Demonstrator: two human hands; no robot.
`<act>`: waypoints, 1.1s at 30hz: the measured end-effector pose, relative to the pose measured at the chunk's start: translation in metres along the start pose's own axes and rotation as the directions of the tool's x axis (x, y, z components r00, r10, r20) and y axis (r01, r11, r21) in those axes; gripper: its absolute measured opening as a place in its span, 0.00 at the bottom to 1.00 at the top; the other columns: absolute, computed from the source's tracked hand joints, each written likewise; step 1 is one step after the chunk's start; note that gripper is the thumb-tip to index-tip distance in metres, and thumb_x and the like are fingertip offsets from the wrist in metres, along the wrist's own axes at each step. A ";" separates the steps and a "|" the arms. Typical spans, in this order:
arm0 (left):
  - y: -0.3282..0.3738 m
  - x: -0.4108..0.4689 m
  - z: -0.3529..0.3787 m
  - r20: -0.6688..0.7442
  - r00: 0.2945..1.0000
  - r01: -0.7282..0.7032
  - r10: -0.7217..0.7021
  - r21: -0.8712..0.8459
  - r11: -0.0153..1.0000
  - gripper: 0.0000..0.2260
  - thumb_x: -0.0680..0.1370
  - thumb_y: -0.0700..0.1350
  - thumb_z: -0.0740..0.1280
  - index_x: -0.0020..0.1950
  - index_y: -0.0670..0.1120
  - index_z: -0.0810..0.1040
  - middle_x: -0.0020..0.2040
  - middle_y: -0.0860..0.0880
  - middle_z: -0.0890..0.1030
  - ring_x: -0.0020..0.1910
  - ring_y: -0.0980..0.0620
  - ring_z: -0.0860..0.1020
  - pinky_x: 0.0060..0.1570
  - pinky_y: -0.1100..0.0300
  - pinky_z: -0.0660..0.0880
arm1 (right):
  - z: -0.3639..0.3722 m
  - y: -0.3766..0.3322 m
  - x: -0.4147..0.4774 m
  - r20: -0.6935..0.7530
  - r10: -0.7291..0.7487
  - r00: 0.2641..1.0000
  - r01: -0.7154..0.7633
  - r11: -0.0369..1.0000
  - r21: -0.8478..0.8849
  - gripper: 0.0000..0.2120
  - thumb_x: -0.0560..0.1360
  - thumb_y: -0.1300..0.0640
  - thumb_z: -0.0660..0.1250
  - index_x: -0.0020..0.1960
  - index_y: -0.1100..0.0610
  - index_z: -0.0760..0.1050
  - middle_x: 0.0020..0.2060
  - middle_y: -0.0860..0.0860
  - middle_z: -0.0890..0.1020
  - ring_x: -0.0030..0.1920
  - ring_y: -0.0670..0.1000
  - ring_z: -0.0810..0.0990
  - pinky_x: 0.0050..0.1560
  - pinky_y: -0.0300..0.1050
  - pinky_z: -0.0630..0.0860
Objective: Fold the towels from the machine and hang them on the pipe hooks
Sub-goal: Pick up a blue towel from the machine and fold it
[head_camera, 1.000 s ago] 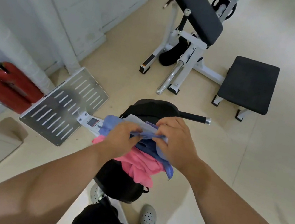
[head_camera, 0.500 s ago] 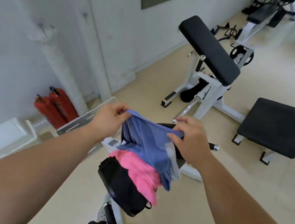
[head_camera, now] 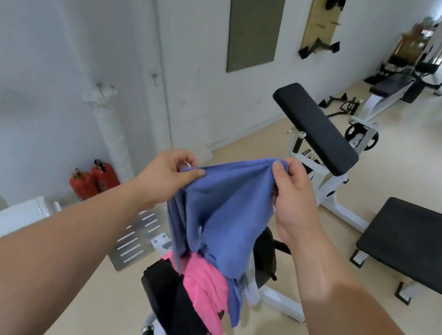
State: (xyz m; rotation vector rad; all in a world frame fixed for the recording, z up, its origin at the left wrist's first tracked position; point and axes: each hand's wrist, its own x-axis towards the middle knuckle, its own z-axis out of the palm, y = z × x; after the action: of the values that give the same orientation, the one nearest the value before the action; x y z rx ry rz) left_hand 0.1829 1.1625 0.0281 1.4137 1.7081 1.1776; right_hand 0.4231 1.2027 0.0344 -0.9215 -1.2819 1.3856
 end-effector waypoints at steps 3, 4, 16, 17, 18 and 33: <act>-0.013 -0.026 -0.002 0.123 0.988 0.084 -0.091 0.059 0.995 0.06 0.78 0.42 0.73 0.44 0.42 0.81 0.36 0.46 0.77 0.37 0.52 0.73 0.40 0.59 0.69 | 0.008 -0.016 -0.004 0.002 0.032 0.999 -0.032 0.989 0.146 0.09 0.84 0.55 0.60 0.45 0.54 0.73 0.54 0.67 0.81 0.50 0.61 0.82 0.58 0.64 0.77; -0.020 -0.035 -0.003 0.147 0.982 0.115 -0.122 0.051 0.992 0.05 0.79 0.40 0.72 0.45 0.39 0.81 0.37 0.45 0.79 0.38 0.52 0.74 0.41 0.58 0.71 | 0.011 -0.019 -0.005 0.001 0.039 0.999 -0.039 0.981 0.189 0.08 0.84 0.56 0.60 0.48 0.56 0.73 0.52 0.64 0.83 0.50 0.60 0.83 0.59 0.63 0.78; -0.138 -0.081 -0.054 -0.320 0.781 0.473 -0.537 -0.260 0.842 0.06 0.76 0.38 0.67 0.40 0.42 0.79 0.36 0.43 0.75 0.40 0.47 0.72 0.42 0.54 0.71 | 0.030 -0.017 -0.006 -0.094 -0.023 0.995 0.038 0.987 0.154 0.09 0.83 0.56 0.63 0.45 0.52 0.76 0.39 0.50 0.79 0.42 0.50 0.78 0.45 0.46 0.78; -0.144 -0.082 -0.062 -0.316 0.774 0.449 -0.548 -0.336 0.828 0.06 0.78 0.39 0.67 0.41 0.42 0.80 0.38 0.42 0.76 0.41 0.46 0.73 0.43 0.52 0.73 | 0.034 -0.015 -0.007 -0.109 -0.034 0.993 0.045 0.993 0.105 0.08 0.82 0.57 0.64 0.45 0.54 0.77 0.37 0.48 0.80 0.40 0.47 0.79 0.43 0.42 0.78; -0.146 -0.082 -0.070 -0.322 0.771 0.425 -0.550 -0.383 0.820 0.07 0.80 0.40 0.68 0.43 0.41 0.81 0.39 0.42 0.78 0.41 0.45 0.74 0.45 0.51 0.74 | 0.039 -0.012 -0.007 -0.120 -0.042 0.992 0.048 0.998 0.046 0.07 0.81 0.58 0.65 0.44 0.55 0.78 0.35 0.47 0.81 0.38 0.45 0.79 0.40 0.40 0.77; -0.153 -0.119 -0.251 -0.166 0.969 0.154 -0.182 -0.167 0.974 0.09 0.80 0.47 0.70 0.41 0.45 0.82 0.34 0.46 0.82 0.35 0.54 0.77 0.39 0.58 0.74 | 0.338 0.096 -0.077 0.398 0.166 0.902 0.075 0.848 -0.524 0.15 0.77 0.54 0.71 0.61 0.40 0.78 0.32 0.40 0.78 0.34 0.42 0.76 0.42 0.37 0.75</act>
State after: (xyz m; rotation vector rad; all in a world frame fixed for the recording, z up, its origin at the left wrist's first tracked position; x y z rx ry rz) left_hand -0.0732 0.9809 -0.0169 1.0751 1.7790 1.3429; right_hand 0.0987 1.0562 -0.0169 -1.0445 -2.0692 1.3368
